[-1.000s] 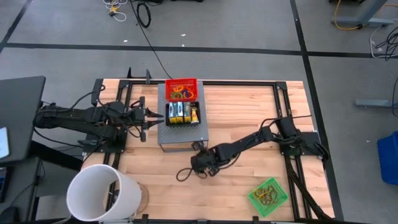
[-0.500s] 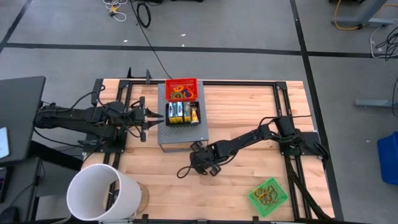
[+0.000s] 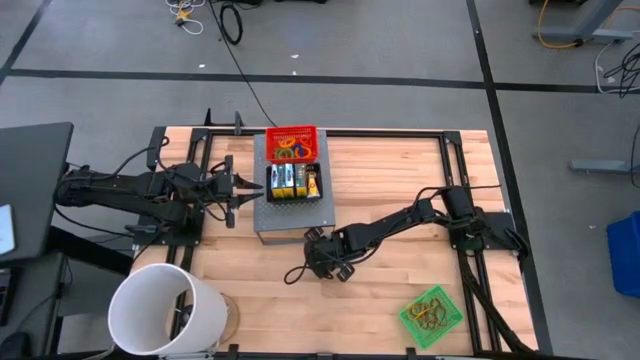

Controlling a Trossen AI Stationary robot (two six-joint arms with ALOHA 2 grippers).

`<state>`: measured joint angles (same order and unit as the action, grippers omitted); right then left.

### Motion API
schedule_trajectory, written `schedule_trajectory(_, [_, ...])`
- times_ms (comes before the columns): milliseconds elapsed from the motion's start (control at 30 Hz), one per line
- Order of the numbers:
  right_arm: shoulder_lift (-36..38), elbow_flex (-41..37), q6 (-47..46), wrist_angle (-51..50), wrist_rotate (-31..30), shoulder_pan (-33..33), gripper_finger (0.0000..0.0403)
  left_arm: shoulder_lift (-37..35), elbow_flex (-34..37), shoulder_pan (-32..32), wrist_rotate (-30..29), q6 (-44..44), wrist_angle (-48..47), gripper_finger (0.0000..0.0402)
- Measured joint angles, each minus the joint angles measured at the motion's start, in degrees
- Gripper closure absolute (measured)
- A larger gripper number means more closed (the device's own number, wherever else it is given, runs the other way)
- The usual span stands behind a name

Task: Pick & Place Office Desk Supplies
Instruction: Put the yellow rubber band into the green basket

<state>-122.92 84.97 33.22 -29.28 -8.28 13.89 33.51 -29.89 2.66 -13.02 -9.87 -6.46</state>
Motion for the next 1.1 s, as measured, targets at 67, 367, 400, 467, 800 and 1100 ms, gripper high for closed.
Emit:
schedule_trajectory(67, [-0.08,0.0,0.94,0.0,0.0,-0.03,0.0276,0.01,0.01,0.0,0.0,0.0,0.0,0.0318])
schedule_trajectory(367, [-0.19,0.0,3.3,0.25,2.45,-0.83,0.0324,0.01,0.0,0.0,0.02,0.0,-0.02,0.0318])
schedule_trajectory(400, [-0.21,0.0,3.54,0.36,2.59,-0.95,0.0324,0.01,-0.01,0.0,0.01,0.0,0.0,0.0318])
schedule_trajectory(467, [-0.23,-0.02,3.83,0.78,2.61,-1.16,0.0325,0.0,-0.02,0.0,0.02,0.0,-0.02,0.0318])
schedule_trajectory(800, [-0.34,-0.02,6.2,-0.35,4.29,-0.94,0.0398,0.01,-0.02,0.0,0.0,0.22,-0.02,0.0318])
schedule_trajectory(1100, [-0.32,0.11,3.41,-4.2,-0.12,2.33,0.0401,0.01,-0.02,0.0,0.0,0.24,0.05,0.0318])
